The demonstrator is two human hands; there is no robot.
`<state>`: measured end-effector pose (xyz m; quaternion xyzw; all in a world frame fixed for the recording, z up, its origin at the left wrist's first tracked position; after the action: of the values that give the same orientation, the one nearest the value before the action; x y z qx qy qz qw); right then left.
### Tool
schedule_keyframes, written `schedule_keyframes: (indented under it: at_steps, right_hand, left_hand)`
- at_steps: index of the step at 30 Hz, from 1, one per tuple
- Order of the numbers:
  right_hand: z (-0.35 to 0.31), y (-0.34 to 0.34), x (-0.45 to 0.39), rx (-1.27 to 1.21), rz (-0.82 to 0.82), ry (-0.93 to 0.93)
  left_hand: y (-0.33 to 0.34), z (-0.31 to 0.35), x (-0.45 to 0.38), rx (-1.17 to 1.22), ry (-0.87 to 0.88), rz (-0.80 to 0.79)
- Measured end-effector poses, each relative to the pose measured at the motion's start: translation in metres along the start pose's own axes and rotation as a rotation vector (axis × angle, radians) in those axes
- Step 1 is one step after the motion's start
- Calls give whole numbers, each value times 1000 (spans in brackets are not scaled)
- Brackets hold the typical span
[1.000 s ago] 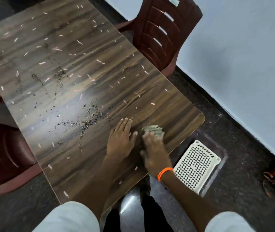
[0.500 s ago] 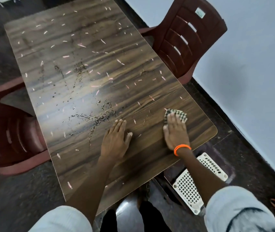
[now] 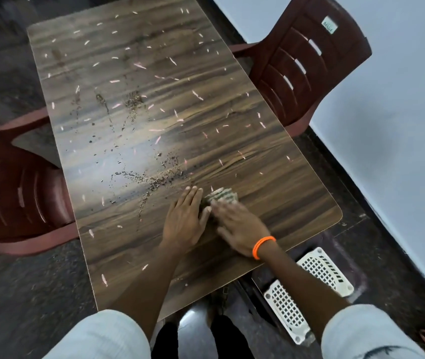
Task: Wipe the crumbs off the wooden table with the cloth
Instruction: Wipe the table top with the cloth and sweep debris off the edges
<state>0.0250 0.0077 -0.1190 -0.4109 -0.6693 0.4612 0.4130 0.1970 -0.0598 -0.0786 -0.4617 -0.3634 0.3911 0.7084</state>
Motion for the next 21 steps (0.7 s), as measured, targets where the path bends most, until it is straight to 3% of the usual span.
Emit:
schedule_keyframes:
  at_steps: [4, 7, 9, 14, 16, 19, 21]
  right_hand:
    - [79, -23, -4, -47, 121, 562]
    - [64, -21, -21, -72, 145, 762]
    - [19, -15, -37, -70, 160, 678]
    - [-125, 25, -43, -93, 40, 128]
    - [-154, 38, -33, -65, 1, -50]
    - [-137, 36, -23, 32, -15, -131]
    - [-102, 27, -18, 47, 10, 20]
  left_hand:
    - [-3, -16, 12, 27, -37, 17]
    - [-7, -34, 23, 30, -66, 41]
    - [-10, -48, 32, 17, -81, 56]
    - [-21, -86, 56, 22, -136, 59]
    - [-26, -99, 63, 20, -147, 56]
    - [-32, -118, 74, 17, -167, 64]
    - [-35, -126, 82, 23, -169, 60]
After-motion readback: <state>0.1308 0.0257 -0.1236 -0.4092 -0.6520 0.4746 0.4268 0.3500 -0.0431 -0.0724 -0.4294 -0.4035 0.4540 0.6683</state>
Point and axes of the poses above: each hand's wrist, its own x-axis away from the middle knuckle, its own y-axis out of the palm, z = x × y, the point moved 3 cm from there along -x, towards the middle knuckle, and after that the axes turned 2 degrees about z, right-handed, at the moved point
